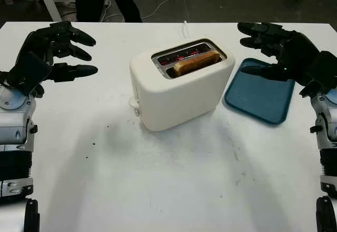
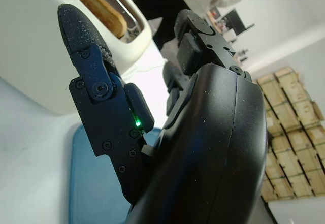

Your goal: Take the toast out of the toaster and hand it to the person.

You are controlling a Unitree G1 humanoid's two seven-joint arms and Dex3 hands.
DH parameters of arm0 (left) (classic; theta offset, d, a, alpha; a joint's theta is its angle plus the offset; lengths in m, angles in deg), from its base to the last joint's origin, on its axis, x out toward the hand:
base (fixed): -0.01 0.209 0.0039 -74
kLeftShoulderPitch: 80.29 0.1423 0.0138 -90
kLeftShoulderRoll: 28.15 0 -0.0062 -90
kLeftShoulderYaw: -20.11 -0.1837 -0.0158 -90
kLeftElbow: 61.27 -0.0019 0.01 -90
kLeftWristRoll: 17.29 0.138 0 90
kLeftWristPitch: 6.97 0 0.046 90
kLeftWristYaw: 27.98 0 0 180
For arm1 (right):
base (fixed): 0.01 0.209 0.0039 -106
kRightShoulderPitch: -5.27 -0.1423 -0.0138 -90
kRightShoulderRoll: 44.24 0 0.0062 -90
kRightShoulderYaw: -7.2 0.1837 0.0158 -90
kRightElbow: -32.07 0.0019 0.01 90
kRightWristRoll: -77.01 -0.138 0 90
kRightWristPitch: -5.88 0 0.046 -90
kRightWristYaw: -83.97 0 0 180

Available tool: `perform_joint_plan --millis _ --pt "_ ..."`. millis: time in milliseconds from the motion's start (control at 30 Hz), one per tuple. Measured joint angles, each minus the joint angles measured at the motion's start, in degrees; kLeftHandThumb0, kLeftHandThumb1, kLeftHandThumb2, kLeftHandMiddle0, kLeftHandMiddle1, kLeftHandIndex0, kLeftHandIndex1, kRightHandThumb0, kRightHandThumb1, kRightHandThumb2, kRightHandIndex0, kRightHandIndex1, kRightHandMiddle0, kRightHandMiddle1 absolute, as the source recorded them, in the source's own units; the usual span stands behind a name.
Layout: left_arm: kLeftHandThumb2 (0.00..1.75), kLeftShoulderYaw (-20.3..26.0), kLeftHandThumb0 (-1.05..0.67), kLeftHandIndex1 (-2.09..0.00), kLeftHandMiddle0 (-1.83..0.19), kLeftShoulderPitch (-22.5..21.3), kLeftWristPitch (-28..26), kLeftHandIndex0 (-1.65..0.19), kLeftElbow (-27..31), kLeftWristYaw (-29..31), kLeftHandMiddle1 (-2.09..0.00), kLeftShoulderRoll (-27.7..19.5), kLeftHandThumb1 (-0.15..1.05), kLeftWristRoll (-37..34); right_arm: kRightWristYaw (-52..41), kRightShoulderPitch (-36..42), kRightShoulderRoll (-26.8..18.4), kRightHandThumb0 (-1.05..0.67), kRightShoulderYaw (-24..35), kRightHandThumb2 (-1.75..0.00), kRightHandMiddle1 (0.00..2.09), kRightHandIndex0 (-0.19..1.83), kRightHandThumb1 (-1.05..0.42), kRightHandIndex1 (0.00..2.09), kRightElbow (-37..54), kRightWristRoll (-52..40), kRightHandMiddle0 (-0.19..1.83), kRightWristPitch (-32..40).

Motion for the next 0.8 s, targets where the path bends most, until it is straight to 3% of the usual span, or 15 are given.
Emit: perform_joint_plan --millis 800 --pt "0.0 0.0 -1.05 -0.95 -0.67 0.0 -0.01 -0.65 0.01 0.01 -1.04 0.0 0.57 -0.02 0.01 0.0 0.05 -0.69 0.0 0.0 0.01 0.1 -0.74 0.6 0.07 0.0 0.43 0.19"
